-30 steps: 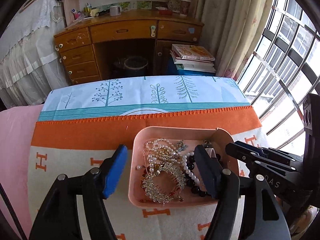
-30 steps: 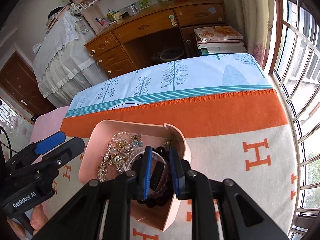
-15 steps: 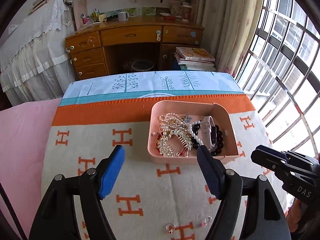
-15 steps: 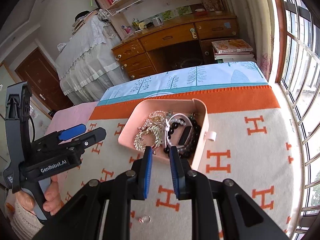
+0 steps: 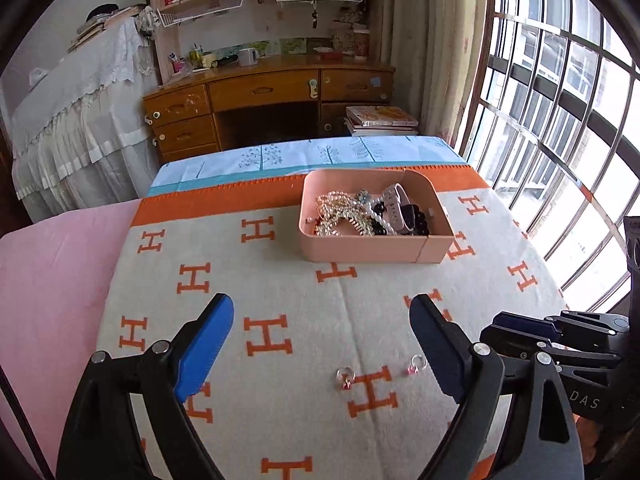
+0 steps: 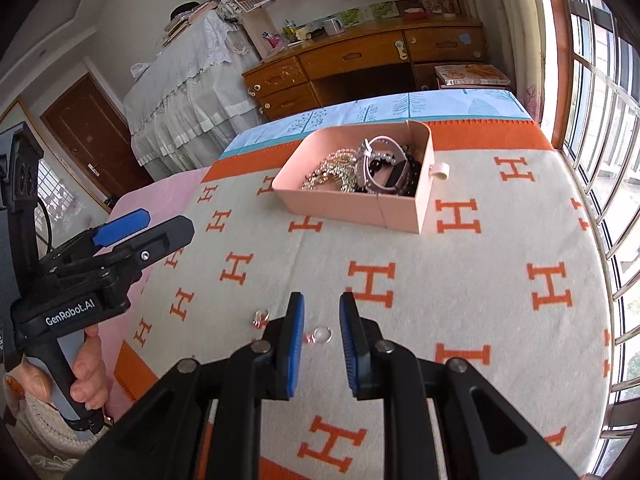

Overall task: Organize jewelry
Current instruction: 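Withdraw both tools from the box and move toward the last two rings, then grasp the red-stone ring with the left tool while the right tool grasps the pink-stone ring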

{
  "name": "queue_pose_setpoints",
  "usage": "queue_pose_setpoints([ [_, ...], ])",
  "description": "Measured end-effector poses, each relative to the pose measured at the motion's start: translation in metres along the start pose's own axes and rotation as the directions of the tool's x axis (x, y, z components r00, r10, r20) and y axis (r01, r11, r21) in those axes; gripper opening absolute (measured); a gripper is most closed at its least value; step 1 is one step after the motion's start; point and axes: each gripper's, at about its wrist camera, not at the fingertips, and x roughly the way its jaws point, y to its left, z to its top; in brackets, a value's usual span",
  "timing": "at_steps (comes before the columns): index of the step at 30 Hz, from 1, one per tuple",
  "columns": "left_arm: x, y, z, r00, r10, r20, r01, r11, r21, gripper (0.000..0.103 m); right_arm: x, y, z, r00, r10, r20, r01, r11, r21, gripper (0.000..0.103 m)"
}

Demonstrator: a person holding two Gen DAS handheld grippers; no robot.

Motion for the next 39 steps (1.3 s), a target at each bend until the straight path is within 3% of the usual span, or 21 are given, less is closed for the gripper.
queue_pose_setpoints([
  [2,0.008,-0.002,-0.014,1.000,-0.006,-0.028,0.006,1.000,0.004,0.088,0.005,0.000,-0.012,1.000,-0.010,-0.011,0.010,1.000,-0.001,0.029],
  [7,0.036,0.000,-0.043,0.993,-0.024,-0.115,0.021,0.999,-0.024,0.087,0.021,-0.001,-0.035,0.999,-0.026,-0.043,0.026,1.000,-0.016,0.029],
  [11,0.053,0.000,-0.060,0.989,-0.023,-0.148,0.017,0.999,-0.045,0.077,0.029,-0.007,-0.045,0.998,-0.014,-0.063,0.015,1.000,0.003,0.029],
  [14,0.066,-0.001,-0.066,0.982,-0.032,-0.186,0.021,0.998,-0.059,0.056,0.031,-0.012,-0.046,0.998,-0.001,-0.063,0.002,1.000,0.017,0.029],
  [18,0.079,-0.002,-0.070,0.973,-0.044,-0.228,0.027,0.997,-0.078,0.046,0.034,-0.014,-0.048,0.998,0.008,-0.061,-0.007,1.000,0.011,0.029],
  [22,0.081,-0.005,-0.070,0.974,-0.035,-0.224,0.020,0.997,-0.071,0.038,0.037,-0.010,-0.051,0.998,0.012,-0.066,-0.013,1.000,-0.012,0.029],
  [25,0.081,-0.009,-0.069,0.974,-0.027,-0.225,0.014,0.998,-0.058,0.020,0.038,-0.008,-0.052,0.998,0.022,-0.065,-0.024,0.999,-0.027,0.029],
  [29,0.081,-0.009,-0.068,0.974,-0.041,-0.225,0.026,0.997,-0.069,0.010,0.040,-0.005,-0.052,0.997,0.033,-0.067,-0.035,0.999,-0.039,0.029],
  [39,0.074,-0.004,-0.070,0.977,-0.091,-0.192,0.072,0.992,-0.102,0.007,0.053,0.002,-0.049,0.994,0.053,-0.099,-0.058,0.997,-0.043,0.030],
])
